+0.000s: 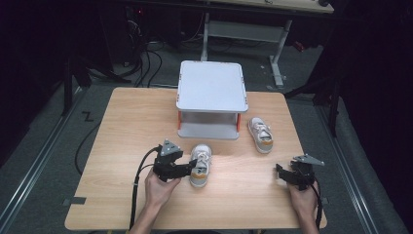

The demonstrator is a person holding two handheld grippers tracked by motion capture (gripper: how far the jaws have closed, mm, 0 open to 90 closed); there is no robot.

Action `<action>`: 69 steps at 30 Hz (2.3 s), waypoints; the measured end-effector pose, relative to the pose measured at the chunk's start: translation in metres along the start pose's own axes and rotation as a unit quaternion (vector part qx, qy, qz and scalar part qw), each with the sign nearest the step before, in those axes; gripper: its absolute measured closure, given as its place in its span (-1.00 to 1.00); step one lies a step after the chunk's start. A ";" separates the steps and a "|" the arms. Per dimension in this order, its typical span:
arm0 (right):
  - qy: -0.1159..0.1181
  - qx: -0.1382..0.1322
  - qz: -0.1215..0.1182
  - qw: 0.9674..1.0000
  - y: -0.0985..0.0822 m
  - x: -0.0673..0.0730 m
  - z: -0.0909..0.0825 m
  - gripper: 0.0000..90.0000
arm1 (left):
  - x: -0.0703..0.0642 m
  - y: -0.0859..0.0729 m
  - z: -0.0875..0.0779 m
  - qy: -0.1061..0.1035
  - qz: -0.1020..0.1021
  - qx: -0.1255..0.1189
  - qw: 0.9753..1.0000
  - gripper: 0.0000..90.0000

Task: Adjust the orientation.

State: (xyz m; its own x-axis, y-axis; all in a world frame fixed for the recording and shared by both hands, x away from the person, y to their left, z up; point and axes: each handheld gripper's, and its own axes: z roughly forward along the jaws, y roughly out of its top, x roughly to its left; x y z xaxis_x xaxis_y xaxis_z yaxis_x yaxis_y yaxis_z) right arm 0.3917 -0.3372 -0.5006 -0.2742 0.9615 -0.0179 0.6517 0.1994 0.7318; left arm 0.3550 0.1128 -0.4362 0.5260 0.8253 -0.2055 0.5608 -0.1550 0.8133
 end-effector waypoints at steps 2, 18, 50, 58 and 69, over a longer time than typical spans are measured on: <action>0.000 0.000 0.000 1.000 0.000 0.000 0.000 -0.23 | 0.004 0.000 -0.004 0.002 -0.002 -0.004 1.000 -0.21; 0.000 0.001 -0.003 1.000 0.000 0.000 0.000 -0.23 | 0.039 -0.011 -0.036 0.036 -0.021 -0.026 0.999 -0.23; 0.059 -0.086 -0.012 0.994 0.031 0.015 -0.029 0.22 | 0.083 -0.065 -0.020 0.114 -0.043 0.031 0.992 -0.24; 0.097 -0.085 -0.027 0.991 0.068 0.030 -0.024 0.29 | 0.084 -0.071 -0.011 0.132 -0.035 0.038 0.990 -0.24; 0.110 -0.029 -0.016 0.993 0.112 0.043 0.014 0.39 | 0.081 -0.072 -0.009 0.144 -0.019 0.040 0.989 -0.24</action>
State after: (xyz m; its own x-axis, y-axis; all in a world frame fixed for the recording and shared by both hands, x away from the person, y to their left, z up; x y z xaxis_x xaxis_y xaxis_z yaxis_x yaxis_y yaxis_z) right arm 0.4630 -0.2708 -0.4287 -0.4456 0.8894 0.1023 0.6001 0.2120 0.7713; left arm 0.3516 0.1962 -0.5062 0.3070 0.9497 -0.0620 0.6313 -0.1545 0.7600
